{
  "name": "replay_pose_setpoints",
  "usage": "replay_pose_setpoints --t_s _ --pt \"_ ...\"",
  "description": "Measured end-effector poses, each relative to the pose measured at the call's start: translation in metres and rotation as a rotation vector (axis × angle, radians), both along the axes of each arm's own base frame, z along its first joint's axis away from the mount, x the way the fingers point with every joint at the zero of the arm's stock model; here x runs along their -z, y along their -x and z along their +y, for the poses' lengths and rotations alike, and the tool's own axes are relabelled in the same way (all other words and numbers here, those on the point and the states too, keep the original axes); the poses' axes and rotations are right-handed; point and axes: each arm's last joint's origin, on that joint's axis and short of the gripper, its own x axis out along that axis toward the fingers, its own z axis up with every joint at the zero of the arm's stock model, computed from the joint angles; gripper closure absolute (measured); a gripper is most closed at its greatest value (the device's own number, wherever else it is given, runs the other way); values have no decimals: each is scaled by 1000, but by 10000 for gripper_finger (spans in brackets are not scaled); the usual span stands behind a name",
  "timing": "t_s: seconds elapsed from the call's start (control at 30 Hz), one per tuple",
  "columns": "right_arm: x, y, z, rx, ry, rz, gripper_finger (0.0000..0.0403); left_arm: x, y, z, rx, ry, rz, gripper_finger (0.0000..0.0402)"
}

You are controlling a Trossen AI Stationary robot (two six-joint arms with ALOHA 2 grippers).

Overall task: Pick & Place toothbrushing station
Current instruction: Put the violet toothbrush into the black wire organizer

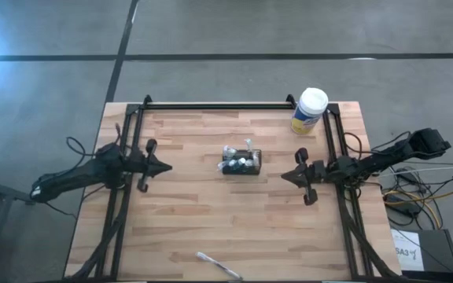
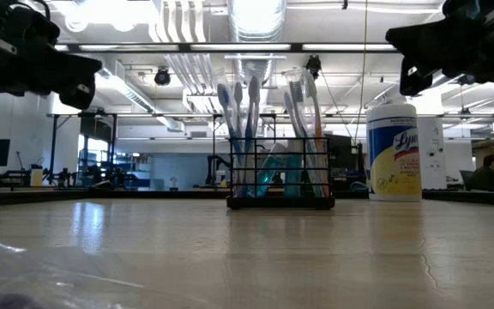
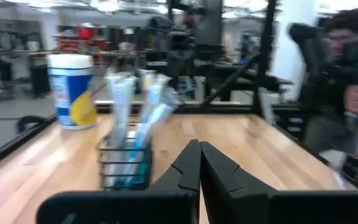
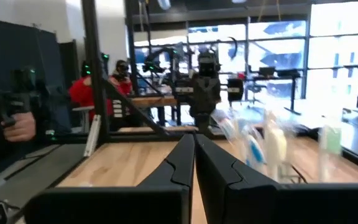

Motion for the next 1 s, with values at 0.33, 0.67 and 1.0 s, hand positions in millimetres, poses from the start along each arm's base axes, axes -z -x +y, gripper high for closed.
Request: replay_pose_setpoints --t_s 0.33,0.67,1.0 --pt "-3 -5 -2 104 -73 33 390 3 -2 1 -31 13 36 392" --pt "-42 -70 28 203 -20 390 392 4 -2 2 -49 19 40 389" --pt "-67 -158 94 156 -12 702 392 4 -2 2 -50 40 37 395"
